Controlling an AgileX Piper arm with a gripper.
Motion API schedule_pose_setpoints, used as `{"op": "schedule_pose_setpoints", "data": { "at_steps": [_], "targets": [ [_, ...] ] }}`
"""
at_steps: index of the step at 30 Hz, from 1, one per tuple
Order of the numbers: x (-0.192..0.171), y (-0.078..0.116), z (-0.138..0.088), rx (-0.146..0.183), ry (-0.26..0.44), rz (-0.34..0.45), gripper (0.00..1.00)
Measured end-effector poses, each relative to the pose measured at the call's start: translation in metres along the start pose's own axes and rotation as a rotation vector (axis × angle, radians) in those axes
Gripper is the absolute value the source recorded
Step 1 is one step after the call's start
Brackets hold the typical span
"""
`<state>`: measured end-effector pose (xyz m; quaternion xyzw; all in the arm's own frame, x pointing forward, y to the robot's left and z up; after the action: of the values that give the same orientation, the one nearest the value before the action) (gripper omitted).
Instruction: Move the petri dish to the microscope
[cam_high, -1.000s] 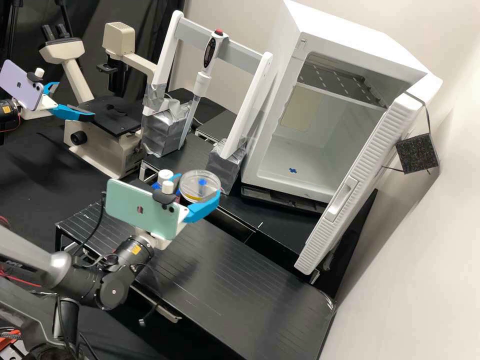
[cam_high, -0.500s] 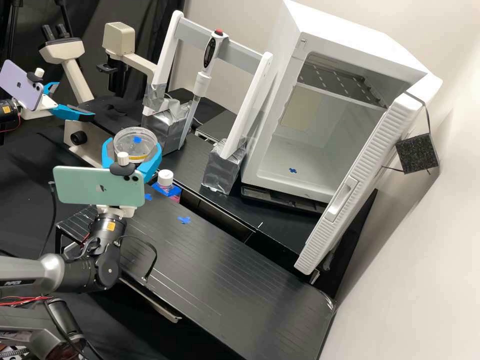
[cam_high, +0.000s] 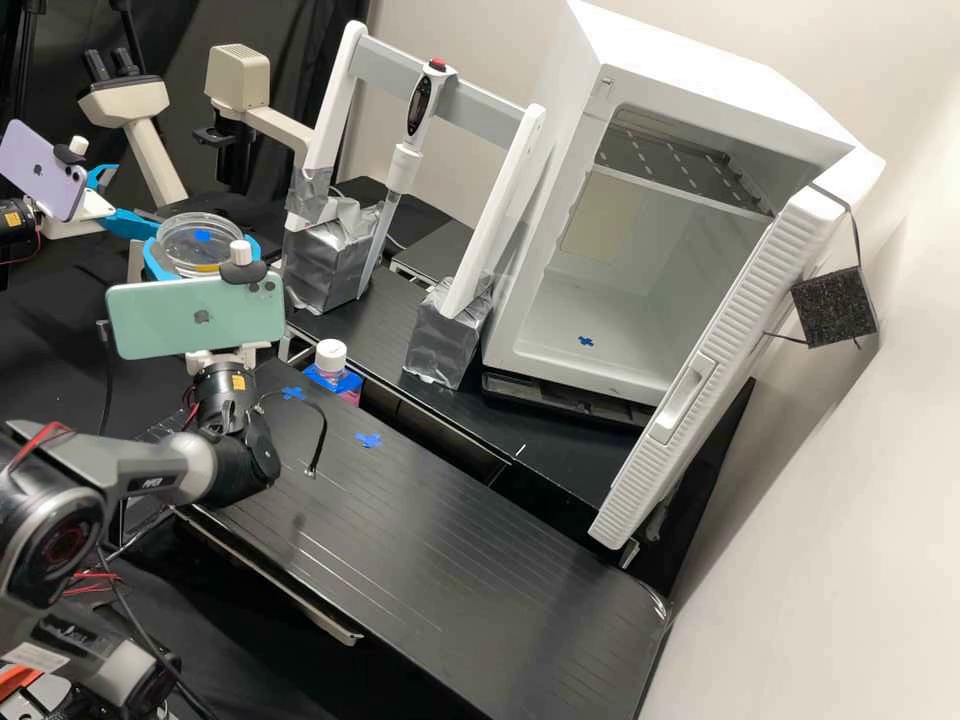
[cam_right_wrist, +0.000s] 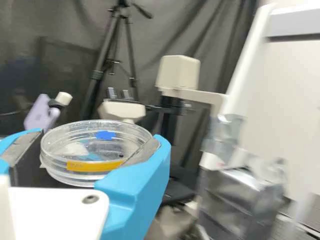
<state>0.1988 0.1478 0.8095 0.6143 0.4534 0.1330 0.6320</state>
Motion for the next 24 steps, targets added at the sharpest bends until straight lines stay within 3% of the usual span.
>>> {"op": "schedule_pose_setpoints", "data": {
  "at_steps": [12, 24],
  "targets": [
    [0.035, 0.011, 0.016, 0.000, -0.025, -0.042, 0.00],
    [0.075, 0.019, 0.018, -0.031, -0.017, -0.083, 0.00]
  ]
}}
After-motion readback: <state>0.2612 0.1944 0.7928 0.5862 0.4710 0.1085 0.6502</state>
